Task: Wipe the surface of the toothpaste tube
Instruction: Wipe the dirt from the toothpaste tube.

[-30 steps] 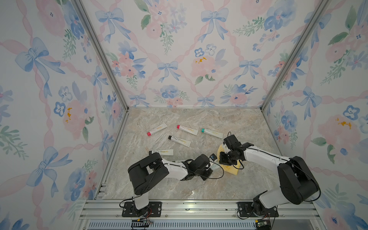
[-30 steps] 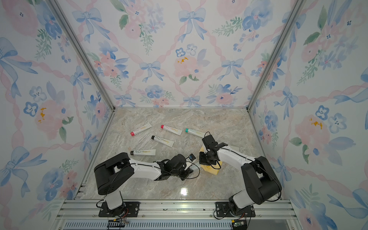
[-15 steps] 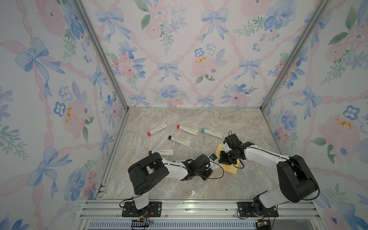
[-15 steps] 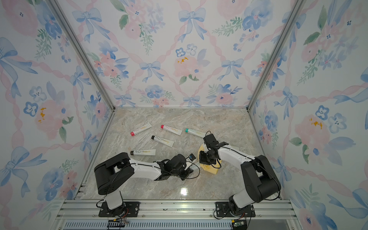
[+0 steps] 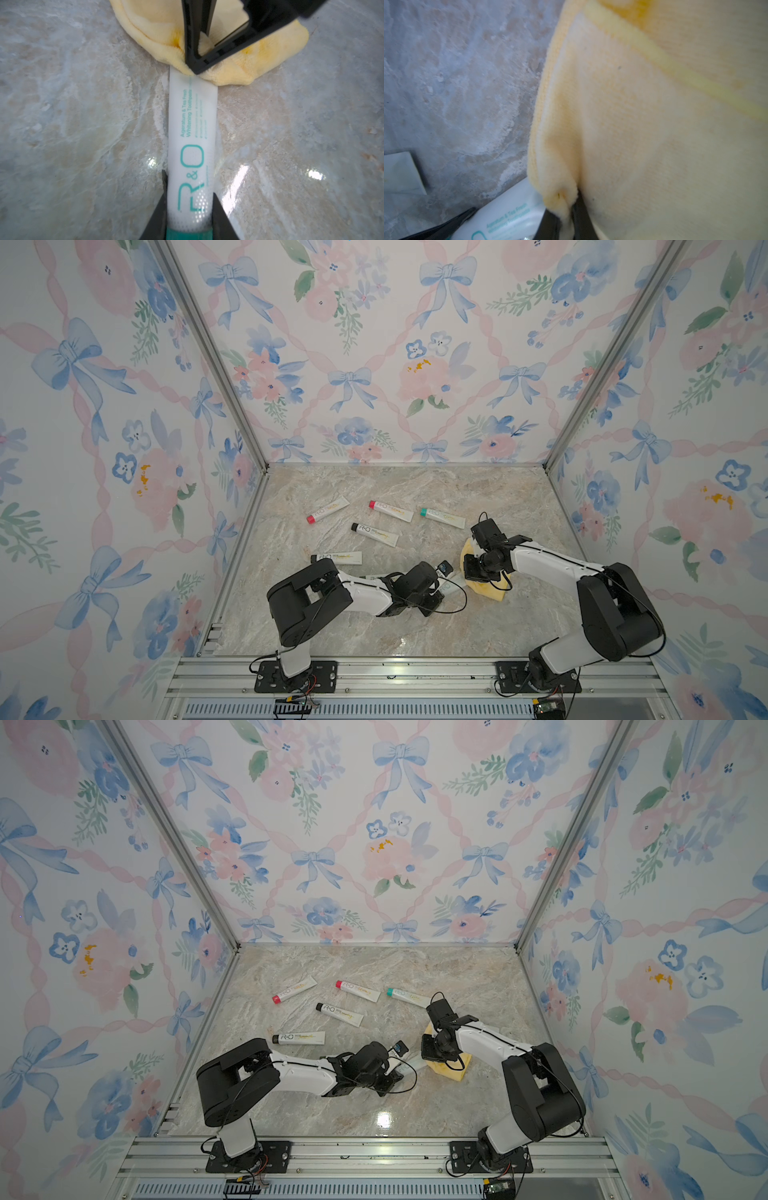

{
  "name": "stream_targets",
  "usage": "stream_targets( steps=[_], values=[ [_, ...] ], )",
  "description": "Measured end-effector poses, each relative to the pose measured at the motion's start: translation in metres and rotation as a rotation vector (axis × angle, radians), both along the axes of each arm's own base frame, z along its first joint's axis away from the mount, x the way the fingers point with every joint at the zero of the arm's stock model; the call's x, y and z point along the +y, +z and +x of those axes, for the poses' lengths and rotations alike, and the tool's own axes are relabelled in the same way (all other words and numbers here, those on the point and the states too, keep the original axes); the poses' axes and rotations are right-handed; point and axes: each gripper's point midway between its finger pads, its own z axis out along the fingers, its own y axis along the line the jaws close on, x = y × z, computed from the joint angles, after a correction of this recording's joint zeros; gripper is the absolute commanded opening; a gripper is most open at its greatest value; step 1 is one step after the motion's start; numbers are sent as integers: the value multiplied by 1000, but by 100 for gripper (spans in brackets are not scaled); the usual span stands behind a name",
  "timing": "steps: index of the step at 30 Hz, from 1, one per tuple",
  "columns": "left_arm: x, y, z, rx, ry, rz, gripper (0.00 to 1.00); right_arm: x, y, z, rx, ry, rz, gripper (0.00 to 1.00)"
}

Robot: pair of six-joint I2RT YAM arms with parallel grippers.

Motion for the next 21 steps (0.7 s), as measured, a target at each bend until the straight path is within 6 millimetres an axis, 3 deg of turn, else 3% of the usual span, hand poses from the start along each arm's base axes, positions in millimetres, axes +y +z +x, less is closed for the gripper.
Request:
stream_targets(
  steps=[8, 21],
  values=[
    [1, 0, 0, 3, 2, -1, 22, 36, 7, -12, -20, 69, 82, 13],
    [1, 0, 0, 1, 4, -1, 22, 28, 6, -8, 8, 35, 107, 13]
  ],
)
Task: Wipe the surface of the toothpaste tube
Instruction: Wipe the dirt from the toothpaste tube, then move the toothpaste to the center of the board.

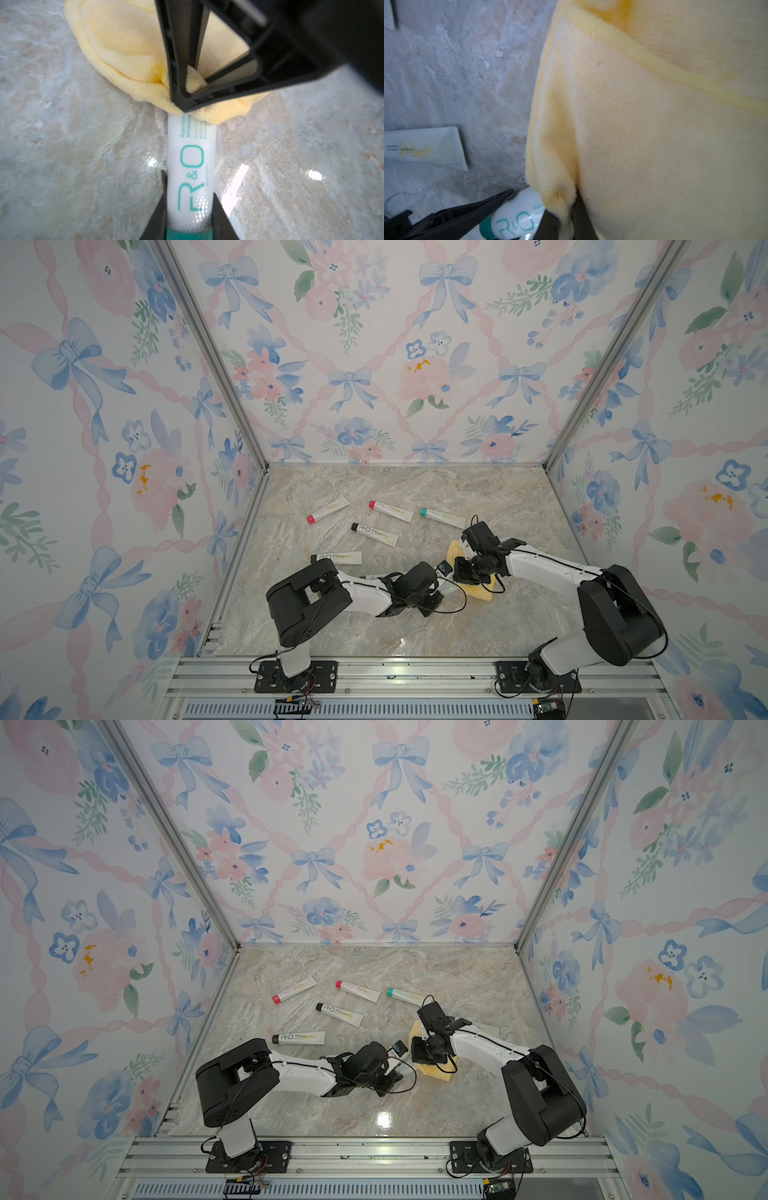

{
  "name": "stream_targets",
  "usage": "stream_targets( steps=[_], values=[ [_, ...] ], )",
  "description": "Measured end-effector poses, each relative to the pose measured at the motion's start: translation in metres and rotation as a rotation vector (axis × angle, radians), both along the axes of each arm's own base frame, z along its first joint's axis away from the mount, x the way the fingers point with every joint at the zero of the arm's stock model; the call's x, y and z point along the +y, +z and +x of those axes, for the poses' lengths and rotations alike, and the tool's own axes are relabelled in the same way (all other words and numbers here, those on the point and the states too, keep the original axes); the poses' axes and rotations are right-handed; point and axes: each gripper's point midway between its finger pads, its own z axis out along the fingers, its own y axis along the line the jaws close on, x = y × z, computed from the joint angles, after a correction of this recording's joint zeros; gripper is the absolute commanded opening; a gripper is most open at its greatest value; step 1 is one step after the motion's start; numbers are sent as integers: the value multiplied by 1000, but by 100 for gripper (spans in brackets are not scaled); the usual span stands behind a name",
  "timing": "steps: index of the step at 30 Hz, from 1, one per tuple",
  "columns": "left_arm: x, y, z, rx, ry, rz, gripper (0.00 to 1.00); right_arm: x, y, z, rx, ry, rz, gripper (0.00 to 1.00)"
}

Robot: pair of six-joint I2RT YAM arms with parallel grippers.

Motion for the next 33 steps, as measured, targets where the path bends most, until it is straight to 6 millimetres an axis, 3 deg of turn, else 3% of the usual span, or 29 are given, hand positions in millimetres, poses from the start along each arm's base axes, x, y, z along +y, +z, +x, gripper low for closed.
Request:
stream_targets(
  steps=[3, 8, 13, 18, 21, 33],
  values=[
    [0, 0, 0, -1, 1, 0, 22, -10, -1, 4, 5, -32, -1, 13],
    [0, 0, 0, -1, 0, 0, 22, -42, -6, 9, 8, -127, -39, 13],
    [3, 0, 5, -2, 10, 0, 23, -83, -5, -10, 2, -233, -105, 13],
    [1, 1, 23, 3, 41, 10, 23, -111, 10, -22, -54, -338, -127, 13],
    [-7, 1, 35, 0, 52, 14, 24, -116, 17, -20, -78, -362, -125, 13],
    [-37, 3, 98, -12, 88, 19, 25, -108, 4, -24, -28, -336, -126, 13]
  ],
)
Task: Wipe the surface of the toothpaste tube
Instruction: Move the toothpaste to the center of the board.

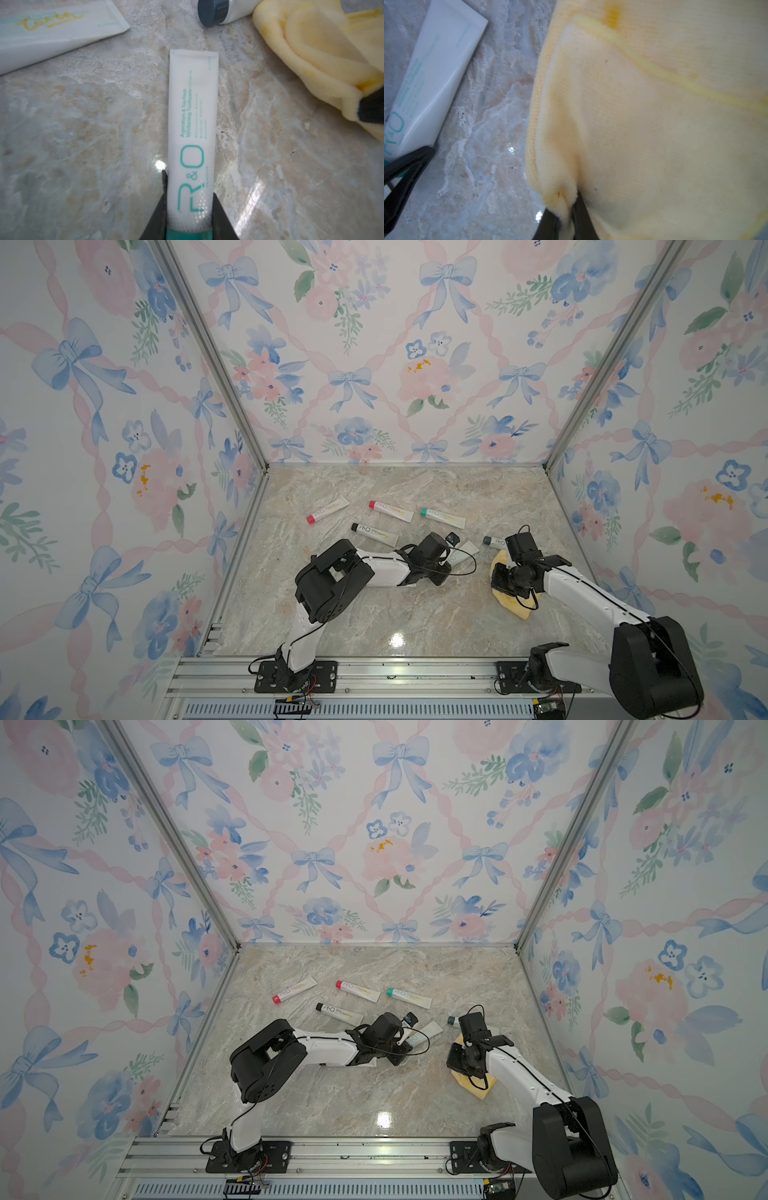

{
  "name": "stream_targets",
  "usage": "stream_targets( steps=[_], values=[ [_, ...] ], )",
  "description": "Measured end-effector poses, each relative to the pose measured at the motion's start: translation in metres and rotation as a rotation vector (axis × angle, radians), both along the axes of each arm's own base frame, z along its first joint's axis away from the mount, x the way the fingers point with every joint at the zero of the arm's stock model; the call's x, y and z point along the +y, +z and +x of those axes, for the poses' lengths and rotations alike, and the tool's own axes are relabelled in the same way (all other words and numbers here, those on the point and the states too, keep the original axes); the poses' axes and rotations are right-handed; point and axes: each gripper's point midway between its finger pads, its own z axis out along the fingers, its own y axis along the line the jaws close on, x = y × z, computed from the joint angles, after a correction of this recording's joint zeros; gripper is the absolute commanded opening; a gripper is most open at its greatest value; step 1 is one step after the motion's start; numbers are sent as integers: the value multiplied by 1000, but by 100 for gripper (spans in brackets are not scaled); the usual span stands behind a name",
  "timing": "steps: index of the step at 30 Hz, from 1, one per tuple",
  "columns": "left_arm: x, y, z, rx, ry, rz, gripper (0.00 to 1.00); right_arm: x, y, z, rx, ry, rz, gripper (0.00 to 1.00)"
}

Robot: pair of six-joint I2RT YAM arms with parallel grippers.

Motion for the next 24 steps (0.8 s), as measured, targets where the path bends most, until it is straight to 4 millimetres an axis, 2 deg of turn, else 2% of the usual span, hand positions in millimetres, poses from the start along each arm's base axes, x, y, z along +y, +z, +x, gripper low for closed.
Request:
stream_targets(
  steps=[11, 24],
  values=[
    [-38, 2, 45, -3, -12, -43, 25, 19, -5, -2, 10, 57, 4, 13],
    [-84, 5, 68, 0, -63, -117, 26, 24, -8, 1, 3, 56, 12, 13]
  ],
)
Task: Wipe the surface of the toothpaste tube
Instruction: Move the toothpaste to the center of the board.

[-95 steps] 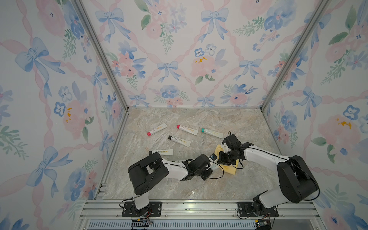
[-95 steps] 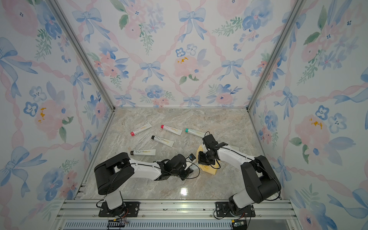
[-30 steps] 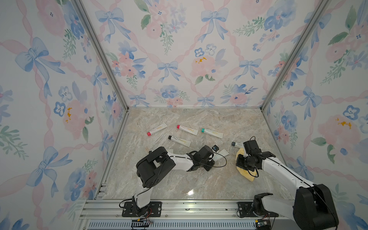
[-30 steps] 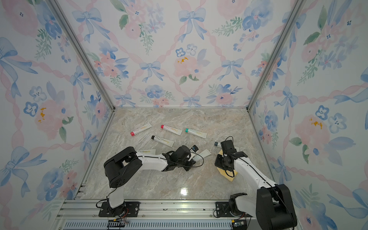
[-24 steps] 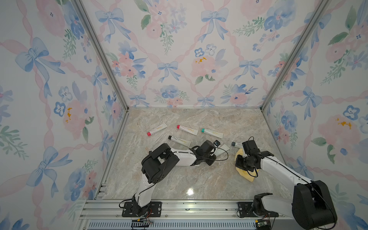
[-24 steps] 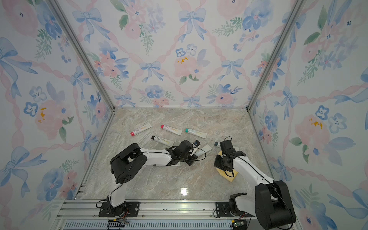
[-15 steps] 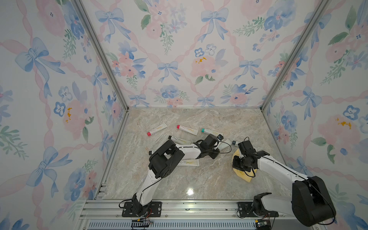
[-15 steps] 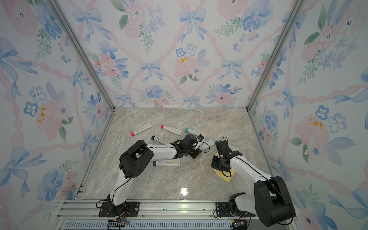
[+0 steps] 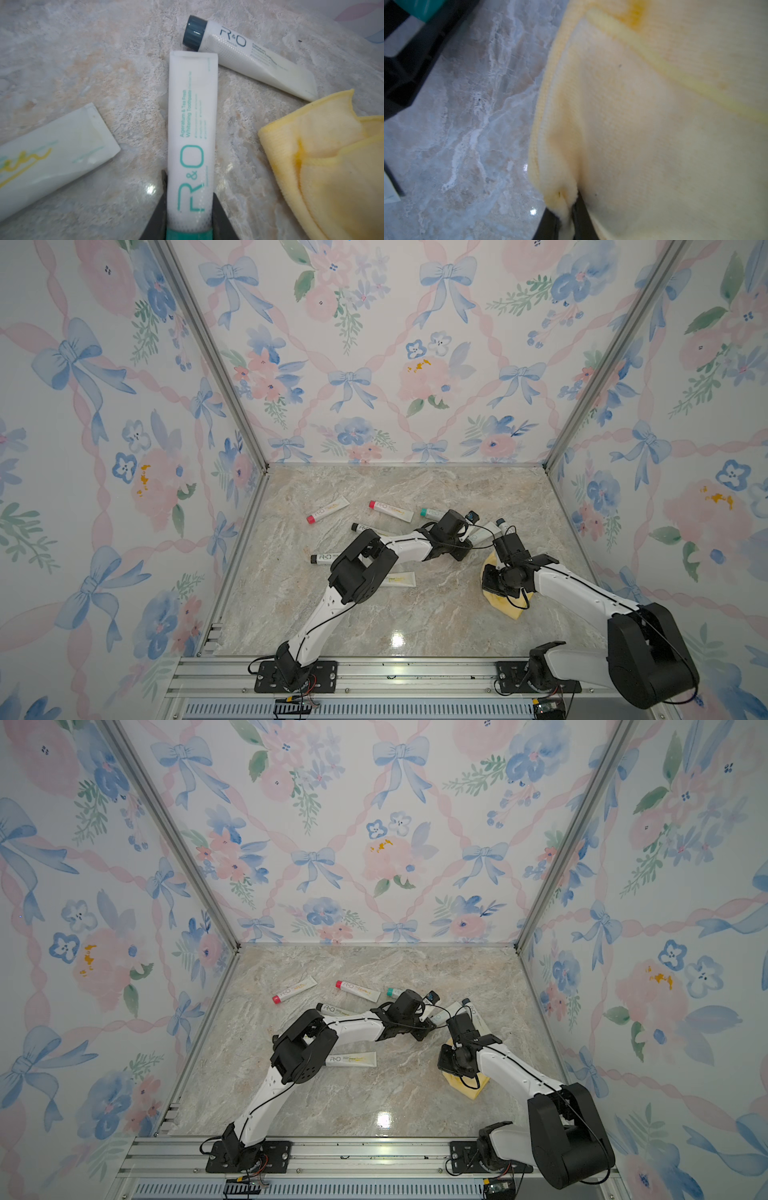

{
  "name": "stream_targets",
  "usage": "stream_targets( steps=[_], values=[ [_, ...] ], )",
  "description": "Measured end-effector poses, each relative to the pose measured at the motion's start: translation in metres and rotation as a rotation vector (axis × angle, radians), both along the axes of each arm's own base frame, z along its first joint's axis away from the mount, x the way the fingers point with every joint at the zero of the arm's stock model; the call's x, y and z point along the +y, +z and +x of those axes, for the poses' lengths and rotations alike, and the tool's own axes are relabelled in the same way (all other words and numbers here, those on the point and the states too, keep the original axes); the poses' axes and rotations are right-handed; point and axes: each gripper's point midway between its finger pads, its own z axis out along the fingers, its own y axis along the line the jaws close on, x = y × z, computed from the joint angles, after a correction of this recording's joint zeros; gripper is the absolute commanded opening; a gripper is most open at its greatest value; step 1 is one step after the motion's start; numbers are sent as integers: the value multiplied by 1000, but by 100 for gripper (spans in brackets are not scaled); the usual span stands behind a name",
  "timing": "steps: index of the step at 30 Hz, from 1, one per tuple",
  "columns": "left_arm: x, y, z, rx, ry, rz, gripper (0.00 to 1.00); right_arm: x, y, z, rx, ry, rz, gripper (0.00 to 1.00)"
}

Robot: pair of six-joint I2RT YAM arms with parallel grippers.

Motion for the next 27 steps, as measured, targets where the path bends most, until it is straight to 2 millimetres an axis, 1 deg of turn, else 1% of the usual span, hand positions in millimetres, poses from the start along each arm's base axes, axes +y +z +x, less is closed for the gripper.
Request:
stream_targets(
  steps=[7, 13, 15, 18, 23, 27],
  values=[
    [-20, 1, 10, 0, -17, -37, 27, 0, 0, 1, -5, 0, 2, 13],
    [-28, 1, 17, -10, -16, -53, 28, 1, 1, 2, -10, 0, 3, 13],
    [-28, 1, 17, -9, -15, -53, 34, 1, 1, 2, -11, 0, 3, 13],
    [-28, 1, 17, -1, -7, -58, 40, 1, 1, 3, -11, 0, 3, 13],
    [-28, 1, 17, -1, -1, -66, 57, 1, 1, 2, -10, 1, 6, 13],
    [-15, 4, 11, 5, 15, -43, 63, 2, 2, 2, -12, 6, 10, 13]
  ],
)
